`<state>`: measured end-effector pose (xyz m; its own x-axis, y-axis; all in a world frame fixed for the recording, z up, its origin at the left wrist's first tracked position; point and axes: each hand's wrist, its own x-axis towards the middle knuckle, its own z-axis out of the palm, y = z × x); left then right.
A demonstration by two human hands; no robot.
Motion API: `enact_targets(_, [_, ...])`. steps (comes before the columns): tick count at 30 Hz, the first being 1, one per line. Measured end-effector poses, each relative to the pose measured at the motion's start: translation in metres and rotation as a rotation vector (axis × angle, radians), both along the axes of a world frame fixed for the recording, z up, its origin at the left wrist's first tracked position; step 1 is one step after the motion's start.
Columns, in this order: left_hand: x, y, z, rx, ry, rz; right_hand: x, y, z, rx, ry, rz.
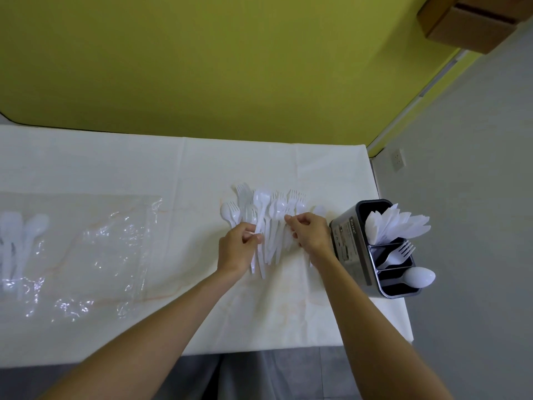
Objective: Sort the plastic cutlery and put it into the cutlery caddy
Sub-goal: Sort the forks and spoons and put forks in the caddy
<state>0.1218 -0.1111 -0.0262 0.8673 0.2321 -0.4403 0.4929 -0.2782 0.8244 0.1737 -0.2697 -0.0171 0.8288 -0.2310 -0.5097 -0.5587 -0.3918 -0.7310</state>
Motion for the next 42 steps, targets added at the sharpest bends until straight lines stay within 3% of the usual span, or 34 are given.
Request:
enact_targets(2, [-0.004,0.007,-0.001,-0.007,0.002,0.016,-0.002,0.005,-0.005,-0.133,0.026,0.042])
enact_targets(5, [-0.008,0.011,0.0,-0.012,0.024,0.015,-0.005,0.014,-0.008,-0.158,0.074,0.101])
enact_targets(11, [-0.004,0.001,0.005,-0.045,0.058,-0.094,-0.003,0.002,0.003,0.108,0.068,-0.071])
enact_targets(17, [-0.001,-0.013,0.01,-0.034,0.071,-0.216,-0.003,0.007,0.014,0.217,0.071,0.044])
enact_targets(21, [-0.005,-0.004,0.008,-0.039,0.085,-0.118,-0.001,0.012,0.001,0.008,0.003,-0.026])
enact_targets(25, [-0.011,0.01,0.005,-0.078,0.104,-0.093,-0.001,0.024,-0.009,-0.233,0.014,0.099])
enact_targets(33, [-0.007,0.009,0.004,-0.095,0.123,-0.135,-0.001,0.016,0.0,-0.097,0.074,-0.003])
enact_targets(42, [-0.008,0.007,0.009,-0.155,0.076,-0.09,0.003,0.016,-0.006,-0.401,-0.001,0.055])
